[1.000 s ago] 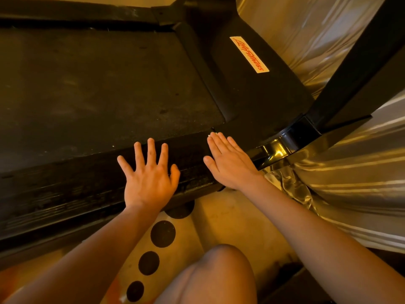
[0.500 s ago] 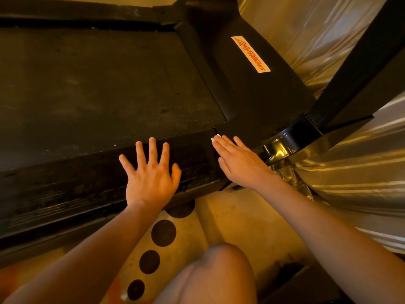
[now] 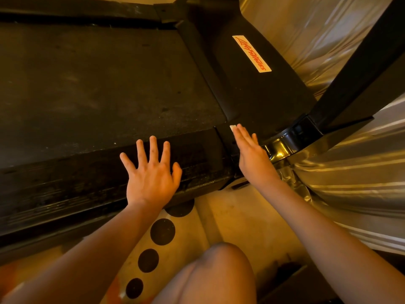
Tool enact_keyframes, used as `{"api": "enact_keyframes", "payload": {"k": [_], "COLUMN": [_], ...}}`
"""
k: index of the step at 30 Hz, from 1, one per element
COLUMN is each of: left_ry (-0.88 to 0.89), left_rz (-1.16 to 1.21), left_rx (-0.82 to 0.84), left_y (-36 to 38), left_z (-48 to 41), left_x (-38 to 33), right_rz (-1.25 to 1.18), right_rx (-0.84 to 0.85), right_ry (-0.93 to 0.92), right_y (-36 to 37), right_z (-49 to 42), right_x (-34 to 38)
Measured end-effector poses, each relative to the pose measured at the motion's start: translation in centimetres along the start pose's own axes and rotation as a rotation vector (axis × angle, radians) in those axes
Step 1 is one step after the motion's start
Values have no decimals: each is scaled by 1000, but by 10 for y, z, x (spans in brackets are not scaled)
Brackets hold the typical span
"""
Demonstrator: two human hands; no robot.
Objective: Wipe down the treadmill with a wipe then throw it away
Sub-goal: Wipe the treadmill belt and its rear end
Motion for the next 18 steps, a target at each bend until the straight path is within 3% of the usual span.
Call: {"api": "enact_keyframes", "payload": {"k": [6,10,18], "left_ry": [4,7,9], "left_rz": [-5,-4,1], "left_rx": [0,2,-8], "left_y": [-1,0,2], "left_z": [0,0,-1], "left_x": [0,0,0], "right_rz": [183,311,331], "right_rx": [184,174,196], "right_ry": [-94,-156,-126], "right_y": [3,4,6], "right_z": [-7,-17,22], "right_x": [-11,-10,-16]}}
Point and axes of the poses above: each hand's wrist, its own z-axis away from the middle knuckle, its own y-axis out of the palm, x = y × z, the point moved 2 cm from there along -z, towards the middle knuckle, and after that the axes turned 11 degrees about -z, right-handed, at the moved point
